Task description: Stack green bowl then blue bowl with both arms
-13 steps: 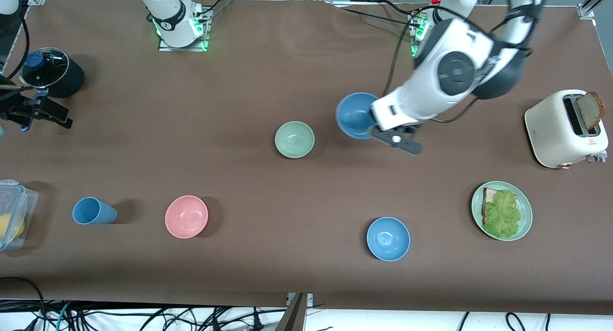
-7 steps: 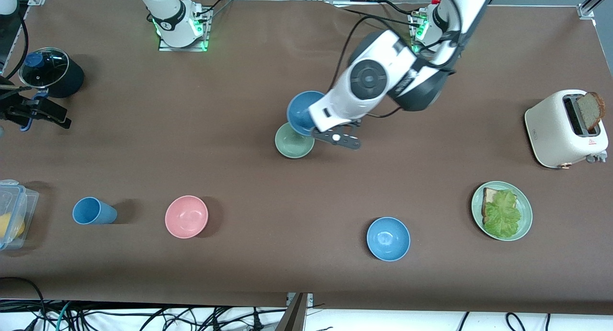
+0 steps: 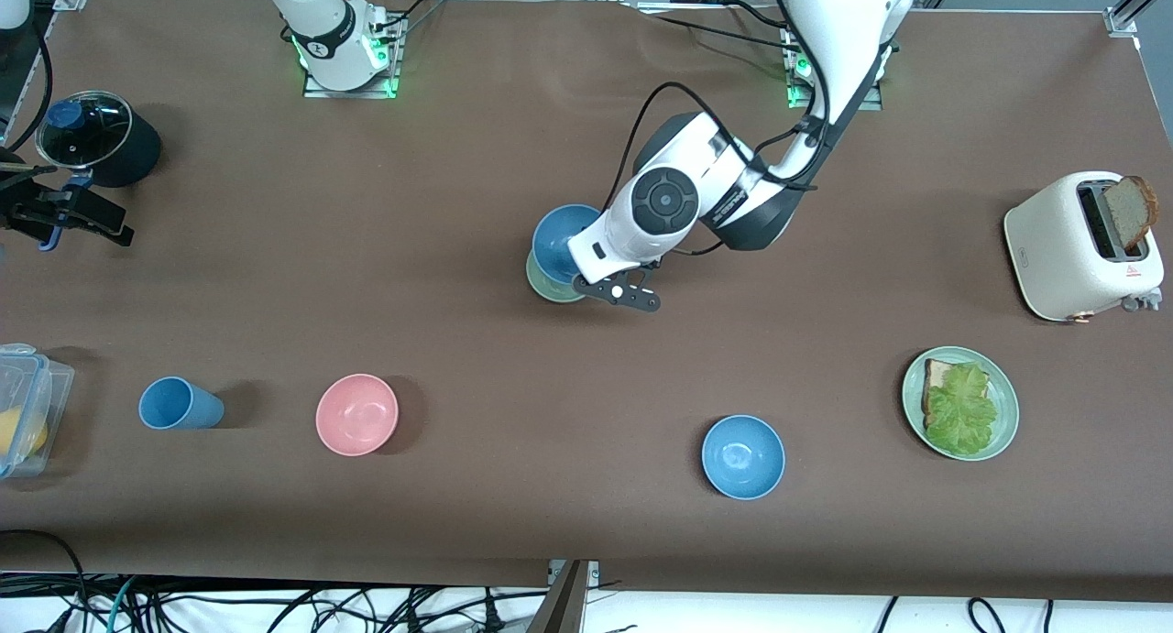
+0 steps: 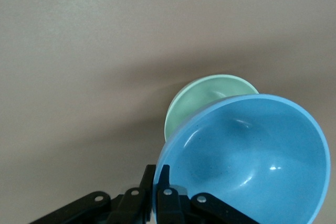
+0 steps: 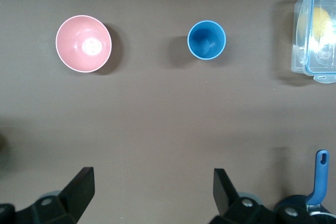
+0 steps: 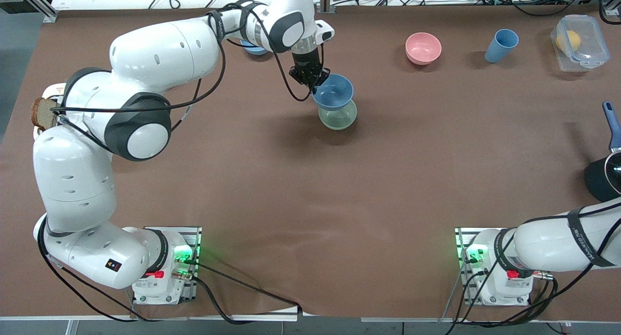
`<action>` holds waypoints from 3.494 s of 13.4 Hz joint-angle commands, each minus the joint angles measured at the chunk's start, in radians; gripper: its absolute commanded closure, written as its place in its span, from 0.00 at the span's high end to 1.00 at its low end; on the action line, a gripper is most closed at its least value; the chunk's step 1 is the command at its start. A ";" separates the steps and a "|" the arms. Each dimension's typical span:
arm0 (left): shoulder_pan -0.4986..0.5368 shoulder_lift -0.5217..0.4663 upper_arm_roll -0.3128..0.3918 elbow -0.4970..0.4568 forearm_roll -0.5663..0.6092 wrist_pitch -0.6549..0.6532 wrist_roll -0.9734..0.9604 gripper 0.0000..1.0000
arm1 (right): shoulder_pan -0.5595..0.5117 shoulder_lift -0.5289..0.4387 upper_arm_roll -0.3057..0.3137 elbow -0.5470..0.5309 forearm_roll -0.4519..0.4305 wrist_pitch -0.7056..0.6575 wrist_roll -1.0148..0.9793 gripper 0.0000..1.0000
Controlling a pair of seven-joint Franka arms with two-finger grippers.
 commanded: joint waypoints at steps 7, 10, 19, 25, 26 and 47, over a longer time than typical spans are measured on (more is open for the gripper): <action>-0.053 0.090 0.014 0.027 0.074 0.107 -0.013 0.00 | -0.009 0.000 0.003 0.017 -0.008 -0.012 -0.014 1.00; -0.068 0.096 0.014 0.012 0.079 0.120 -0.014 0.00 | -0.009 0.002 0.003 0.017 -0.009 -0.012 -0.015 1.00; -0.079 0.110 0.016 0.007 0.111 0.153 -0.045 1.00 | -0.009 0.002 0.003 0.017 -0.008 -0.012 -0.015 1.00; -0.039 -0.028 0.016 0.023 0.111 -0.008 -0.043 1.00 | -0.009 0.002 0.003 0.017 -0.009 -0.012 -0.015 1.00; -0.021 -0.077 0.017 0.024 0.109 -0.071 -0.045 1.00 | -0.009 0.002 0.003 0.017 -0.008 -0.012 -0.015 1.00; 0.440 -0.726 0.258 -0.212 0.020 -0.466 0.316 1.00 | -0.009 0.000 0.003 0.017 -0.006 -0.012 -0.014 1.00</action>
